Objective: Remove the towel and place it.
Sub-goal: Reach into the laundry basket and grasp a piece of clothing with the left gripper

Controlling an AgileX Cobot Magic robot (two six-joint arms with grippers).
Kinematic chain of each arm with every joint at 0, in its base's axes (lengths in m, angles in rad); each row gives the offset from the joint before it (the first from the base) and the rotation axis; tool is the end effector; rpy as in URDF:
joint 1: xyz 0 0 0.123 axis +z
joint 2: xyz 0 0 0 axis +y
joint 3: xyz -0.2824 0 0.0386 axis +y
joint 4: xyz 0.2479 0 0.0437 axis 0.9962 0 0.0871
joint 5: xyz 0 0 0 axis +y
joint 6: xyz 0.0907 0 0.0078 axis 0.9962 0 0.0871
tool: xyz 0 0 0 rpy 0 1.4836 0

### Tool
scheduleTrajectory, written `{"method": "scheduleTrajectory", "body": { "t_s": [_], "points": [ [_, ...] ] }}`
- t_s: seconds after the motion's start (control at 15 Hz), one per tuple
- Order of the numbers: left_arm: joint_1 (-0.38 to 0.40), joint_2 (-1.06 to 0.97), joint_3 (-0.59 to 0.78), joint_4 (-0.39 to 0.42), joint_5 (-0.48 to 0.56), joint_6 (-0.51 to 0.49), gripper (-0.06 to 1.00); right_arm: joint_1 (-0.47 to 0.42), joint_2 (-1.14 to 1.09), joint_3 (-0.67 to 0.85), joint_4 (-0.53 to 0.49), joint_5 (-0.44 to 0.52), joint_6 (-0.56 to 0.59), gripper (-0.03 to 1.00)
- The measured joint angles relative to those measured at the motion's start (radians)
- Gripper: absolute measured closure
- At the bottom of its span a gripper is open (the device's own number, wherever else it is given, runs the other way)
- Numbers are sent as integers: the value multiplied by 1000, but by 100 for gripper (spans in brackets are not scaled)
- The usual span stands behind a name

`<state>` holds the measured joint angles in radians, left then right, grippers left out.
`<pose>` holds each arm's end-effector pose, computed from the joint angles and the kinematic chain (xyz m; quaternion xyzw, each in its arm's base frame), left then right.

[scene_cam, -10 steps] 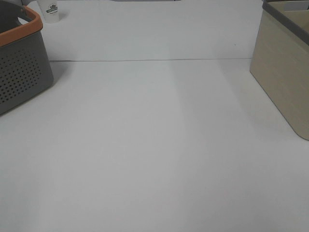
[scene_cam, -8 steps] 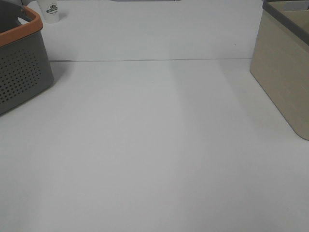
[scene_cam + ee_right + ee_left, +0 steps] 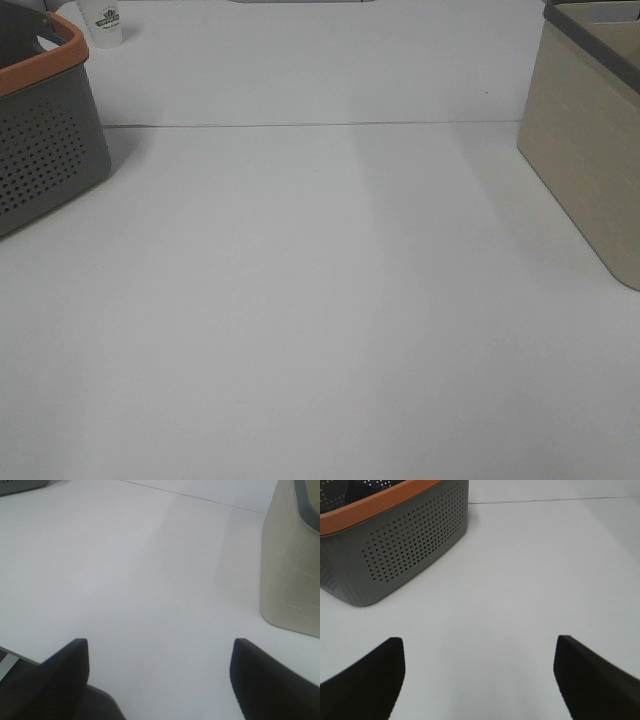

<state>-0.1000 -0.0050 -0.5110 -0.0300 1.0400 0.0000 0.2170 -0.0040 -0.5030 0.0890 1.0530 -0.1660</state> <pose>-0.0063 -0.0017 0.2819 0.0427 0.8423 -0.0418 0.5356 -0.0070 0.0057 0.2789 -0.1632 0.8327 0.0579 0.5260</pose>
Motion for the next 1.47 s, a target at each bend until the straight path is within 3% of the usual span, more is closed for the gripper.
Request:
{"method": "scheduleTrajectory", "body": {
  "t_s": [1.0,1.47],
  "points": [
    [0,3,-1,-10,-4,16,18,0,0,0,0,0,0,20],
    [0,181,-123,-9,-25,16,18,0,0,0,0,0,0,20]
  ]
}}
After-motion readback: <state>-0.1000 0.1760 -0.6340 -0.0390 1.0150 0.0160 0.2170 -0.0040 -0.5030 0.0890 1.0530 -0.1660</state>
